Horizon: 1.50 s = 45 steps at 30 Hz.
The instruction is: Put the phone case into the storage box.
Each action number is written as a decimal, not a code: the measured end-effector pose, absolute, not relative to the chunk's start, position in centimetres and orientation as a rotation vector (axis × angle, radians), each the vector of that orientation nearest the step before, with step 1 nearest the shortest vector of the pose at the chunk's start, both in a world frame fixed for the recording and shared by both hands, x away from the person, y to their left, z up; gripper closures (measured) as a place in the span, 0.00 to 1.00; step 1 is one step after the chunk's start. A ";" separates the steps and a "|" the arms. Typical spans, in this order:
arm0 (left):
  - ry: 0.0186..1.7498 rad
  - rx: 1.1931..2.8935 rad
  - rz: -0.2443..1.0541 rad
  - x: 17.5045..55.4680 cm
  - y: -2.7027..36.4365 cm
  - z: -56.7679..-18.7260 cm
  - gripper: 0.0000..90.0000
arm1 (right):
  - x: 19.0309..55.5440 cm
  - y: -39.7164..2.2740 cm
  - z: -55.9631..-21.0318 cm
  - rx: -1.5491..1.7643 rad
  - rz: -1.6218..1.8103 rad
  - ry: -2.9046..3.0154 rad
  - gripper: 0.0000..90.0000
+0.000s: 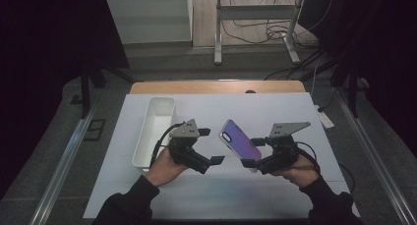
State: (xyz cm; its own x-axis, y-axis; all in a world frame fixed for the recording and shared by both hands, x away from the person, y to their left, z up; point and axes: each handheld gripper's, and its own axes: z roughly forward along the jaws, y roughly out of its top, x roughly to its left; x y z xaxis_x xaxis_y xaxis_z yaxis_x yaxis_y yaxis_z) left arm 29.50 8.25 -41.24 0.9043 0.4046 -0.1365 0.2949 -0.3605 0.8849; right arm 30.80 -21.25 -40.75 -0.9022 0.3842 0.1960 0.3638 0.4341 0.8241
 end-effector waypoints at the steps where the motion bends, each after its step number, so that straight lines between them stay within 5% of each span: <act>1: 0.508 1.970 0.125 29.5 8.3 -41.2 0.00 | 30.8 -21.2 -40.8 0.688 1.509 2.643 0.19; 18: 0.441 1.953 0.035 29.8 7.1 -41.4 0.03 | 30.6 -20.7 -41.0 0.663 1.502 2.658 0.19; 33: 0.392 1.954 -0.046 29.5 7.6 -41.4 0.58 | 30.5 -20.4 -41.4 0.657 1.474 2.671 0.19; 45: 0.369 1.932 -0.113 29.8 8.1 -41.5 0.82 | 30.6 -20.4 -41.5 0.647 1.478 2.680 0.19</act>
